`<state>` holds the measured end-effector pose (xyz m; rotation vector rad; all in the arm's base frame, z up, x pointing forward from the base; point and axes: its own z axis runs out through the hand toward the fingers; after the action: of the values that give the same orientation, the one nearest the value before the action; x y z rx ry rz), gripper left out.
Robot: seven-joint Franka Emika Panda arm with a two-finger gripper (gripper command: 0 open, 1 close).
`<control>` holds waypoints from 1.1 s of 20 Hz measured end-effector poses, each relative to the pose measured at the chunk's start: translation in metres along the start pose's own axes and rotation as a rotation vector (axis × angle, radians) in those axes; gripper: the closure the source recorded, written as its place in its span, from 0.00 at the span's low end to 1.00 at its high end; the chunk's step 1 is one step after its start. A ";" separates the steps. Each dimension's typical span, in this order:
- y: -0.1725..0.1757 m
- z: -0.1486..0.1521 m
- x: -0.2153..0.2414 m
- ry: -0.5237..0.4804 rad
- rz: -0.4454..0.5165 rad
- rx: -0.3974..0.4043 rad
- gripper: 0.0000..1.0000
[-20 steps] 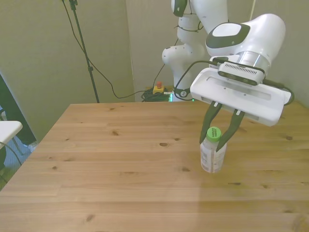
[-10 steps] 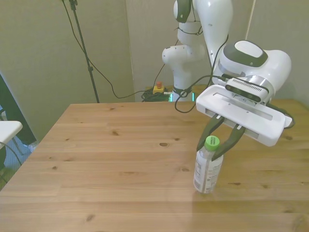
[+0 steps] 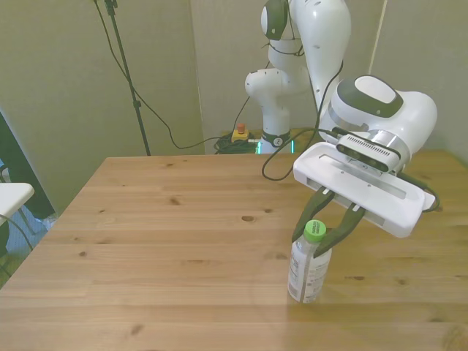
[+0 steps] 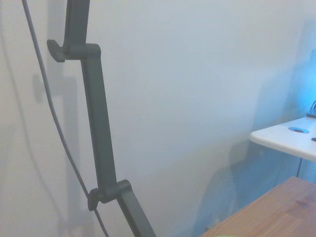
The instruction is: Stand the water bottle
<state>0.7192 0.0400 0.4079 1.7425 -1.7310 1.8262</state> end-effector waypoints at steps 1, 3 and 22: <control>0.000 0.000 0.000 -0.001 -0.002 0.000 0.00; -0.001 -0.001 -0.001 -0.001 -0.001 -0.001 0.00; 0.000 -0.028 0.012 -0.100 -0.006 -0.059 0.00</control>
<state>0.6975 0.0534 0.4244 1.8436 -1.7939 1.6947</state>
